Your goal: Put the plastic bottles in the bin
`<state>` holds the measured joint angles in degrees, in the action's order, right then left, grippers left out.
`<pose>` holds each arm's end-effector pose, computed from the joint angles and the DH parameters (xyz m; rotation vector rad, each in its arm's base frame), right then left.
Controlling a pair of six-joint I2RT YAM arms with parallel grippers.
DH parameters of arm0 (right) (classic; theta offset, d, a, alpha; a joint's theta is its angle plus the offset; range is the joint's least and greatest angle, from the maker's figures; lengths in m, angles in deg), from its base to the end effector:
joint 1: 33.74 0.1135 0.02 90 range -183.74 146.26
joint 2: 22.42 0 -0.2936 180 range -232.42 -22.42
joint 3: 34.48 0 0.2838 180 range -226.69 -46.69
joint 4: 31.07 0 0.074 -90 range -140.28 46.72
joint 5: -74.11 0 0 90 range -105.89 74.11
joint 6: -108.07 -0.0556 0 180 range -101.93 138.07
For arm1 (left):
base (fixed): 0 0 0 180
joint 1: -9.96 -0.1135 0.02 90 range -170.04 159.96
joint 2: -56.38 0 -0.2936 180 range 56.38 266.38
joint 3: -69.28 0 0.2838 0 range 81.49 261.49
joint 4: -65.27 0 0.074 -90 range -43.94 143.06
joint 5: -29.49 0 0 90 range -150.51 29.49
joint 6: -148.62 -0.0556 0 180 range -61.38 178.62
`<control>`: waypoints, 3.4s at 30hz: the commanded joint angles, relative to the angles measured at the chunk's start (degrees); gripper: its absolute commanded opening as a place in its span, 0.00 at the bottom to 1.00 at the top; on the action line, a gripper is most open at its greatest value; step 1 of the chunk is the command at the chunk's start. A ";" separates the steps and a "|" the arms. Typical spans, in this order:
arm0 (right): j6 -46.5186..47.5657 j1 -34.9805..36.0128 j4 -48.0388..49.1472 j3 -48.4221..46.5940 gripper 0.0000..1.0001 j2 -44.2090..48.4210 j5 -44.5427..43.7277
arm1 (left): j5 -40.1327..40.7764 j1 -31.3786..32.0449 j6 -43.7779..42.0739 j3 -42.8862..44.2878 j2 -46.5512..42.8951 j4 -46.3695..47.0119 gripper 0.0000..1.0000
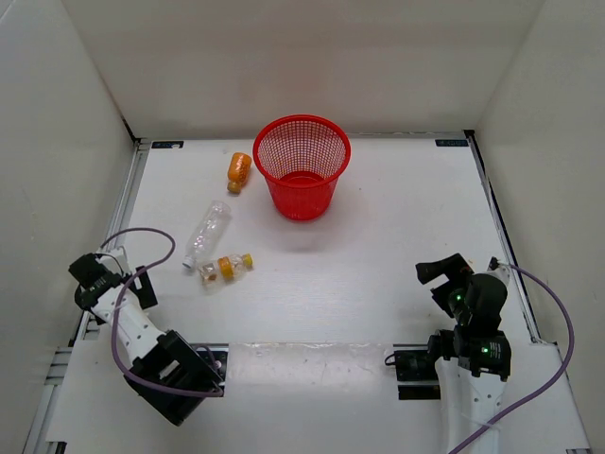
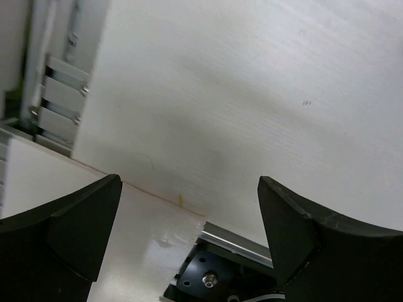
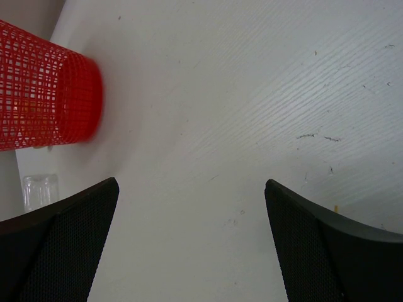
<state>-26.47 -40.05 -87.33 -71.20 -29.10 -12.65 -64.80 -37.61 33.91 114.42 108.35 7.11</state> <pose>0.0901 -0.0068 0.2325 0.8519 1.8766 0.4749 0.1216 0.1268 0.1937 -0.5193 2.6829 0.2748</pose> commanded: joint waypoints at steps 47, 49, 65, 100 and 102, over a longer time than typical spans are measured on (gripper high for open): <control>8.15 0.24 14.60 -6.95 1.00 -26.19 1.93 | -0.45 48.19 8.53 56.25 54.41 -11.78 0.10; 8.15 0.24 15.40 -6.95 1.00 -26.19 2.47 | -0.98 47.40 9.23 61.79 52.20 -14.25 0.10; 7.62 0.24 14.70 -5.81 1.00 -24.62 3.70 | -1.15 75.24 16.18 110.15 63.77 11.41 0.10; 57.97 56.39 5.83 -72.91 1.00 -94.36 5.37 | 25.91 56.12 21.37 69.85 31.99 12.64 1.00; 61.57 59.55 5.29 -85.01 1.00 -104.96 4.85 | 26.71 49.99 20.76 60.04 26.12 12.03 1.00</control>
<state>25.16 15.60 -76.64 -145.84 -124.70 -7.80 -42.05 16.59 54.61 184.51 139.14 22.61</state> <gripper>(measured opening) 0.998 0.998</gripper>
